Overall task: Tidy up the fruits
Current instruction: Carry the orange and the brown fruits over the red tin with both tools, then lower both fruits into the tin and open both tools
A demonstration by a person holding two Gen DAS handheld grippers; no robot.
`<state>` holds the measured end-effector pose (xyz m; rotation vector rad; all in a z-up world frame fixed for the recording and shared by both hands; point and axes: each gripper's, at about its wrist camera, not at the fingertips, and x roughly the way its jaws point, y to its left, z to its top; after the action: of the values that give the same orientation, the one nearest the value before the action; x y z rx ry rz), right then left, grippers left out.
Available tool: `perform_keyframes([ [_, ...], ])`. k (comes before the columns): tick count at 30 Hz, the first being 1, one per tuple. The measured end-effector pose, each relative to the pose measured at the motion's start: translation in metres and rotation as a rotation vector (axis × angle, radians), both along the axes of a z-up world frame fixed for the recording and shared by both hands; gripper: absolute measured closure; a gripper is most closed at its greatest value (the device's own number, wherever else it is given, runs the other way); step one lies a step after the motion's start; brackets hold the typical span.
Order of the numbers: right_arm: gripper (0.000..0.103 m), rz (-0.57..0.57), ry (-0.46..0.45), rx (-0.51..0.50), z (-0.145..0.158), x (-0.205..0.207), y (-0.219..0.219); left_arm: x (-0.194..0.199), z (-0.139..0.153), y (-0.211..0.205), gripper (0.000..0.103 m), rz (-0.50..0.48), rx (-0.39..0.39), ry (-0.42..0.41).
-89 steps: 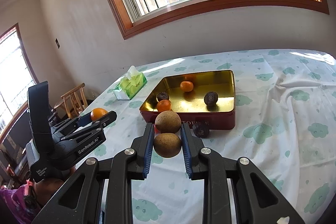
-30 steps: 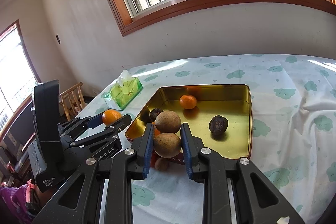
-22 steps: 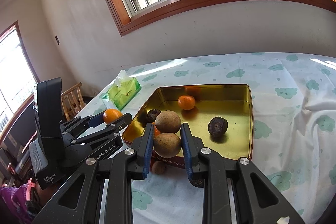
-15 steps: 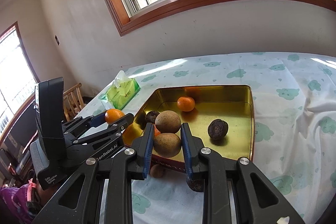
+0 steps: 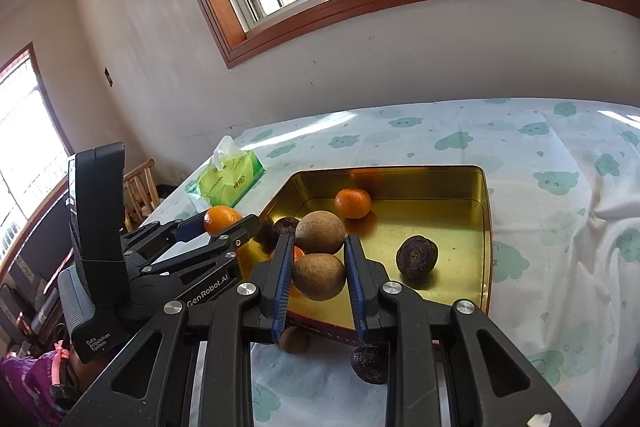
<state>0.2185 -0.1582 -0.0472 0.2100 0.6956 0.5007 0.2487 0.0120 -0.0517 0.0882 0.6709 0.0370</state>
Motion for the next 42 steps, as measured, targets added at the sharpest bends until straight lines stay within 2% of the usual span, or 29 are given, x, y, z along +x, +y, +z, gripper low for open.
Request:
perform_keyframes([
  [42,0.079,0.012,0.015,0.005,-0.017,0.034,0.01,0.032,-0.011,-0.005,0.06,-0.009,0.0,0.022],
])
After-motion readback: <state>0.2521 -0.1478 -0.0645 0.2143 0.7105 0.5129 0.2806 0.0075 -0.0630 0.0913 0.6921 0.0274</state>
